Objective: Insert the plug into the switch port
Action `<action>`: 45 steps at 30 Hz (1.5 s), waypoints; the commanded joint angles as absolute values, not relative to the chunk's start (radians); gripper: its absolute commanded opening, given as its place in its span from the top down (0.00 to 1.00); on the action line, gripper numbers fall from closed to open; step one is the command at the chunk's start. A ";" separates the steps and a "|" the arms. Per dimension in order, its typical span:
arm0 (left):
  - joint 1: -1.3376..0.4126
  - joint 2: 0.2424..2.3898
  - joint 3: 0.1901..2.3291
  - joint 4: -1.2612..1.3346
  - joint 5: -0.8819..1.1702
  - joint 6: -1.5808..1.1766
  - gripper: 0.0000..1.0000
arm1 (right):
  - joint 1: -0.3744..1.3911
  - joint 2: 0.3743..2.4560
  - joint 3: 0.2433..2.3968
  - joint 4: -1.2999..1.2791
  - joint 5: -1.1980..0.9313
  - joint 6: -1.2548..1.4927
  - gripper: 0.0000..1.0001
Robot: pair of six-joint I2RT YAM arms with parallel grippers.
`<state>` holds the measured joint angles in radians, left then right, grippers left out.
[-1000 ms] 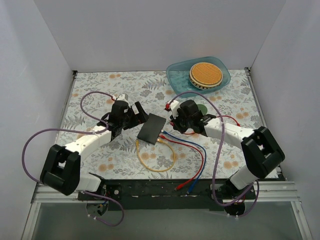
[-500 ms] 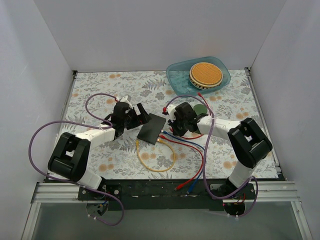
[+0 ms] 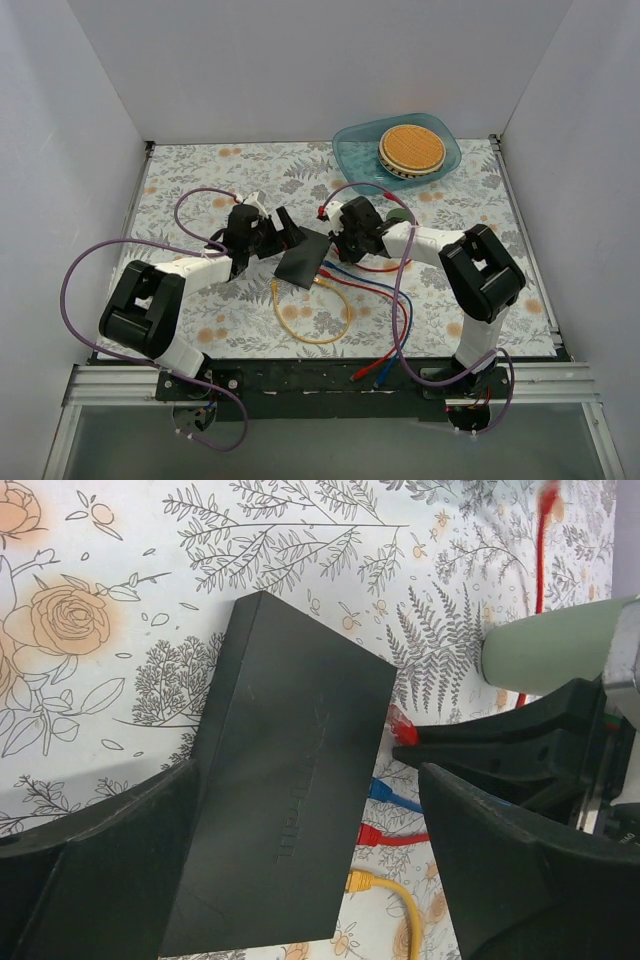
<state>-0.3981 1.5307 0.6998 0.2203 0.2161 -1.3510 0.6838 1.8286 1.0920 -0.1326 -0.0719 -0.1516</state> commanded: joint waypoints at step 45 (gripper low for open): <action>-0.388 1.574 0.706 0.261 0.247 -1.362 0.02 | 0.727 1.944 1.241 -0.324 -0.071 -0.176 0.99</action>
<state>-0.3946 1.5726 0.6991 0.2626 0.2512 -1.3689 0.7048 1.9045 1.2274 -0.2676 -0.0673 -0.1638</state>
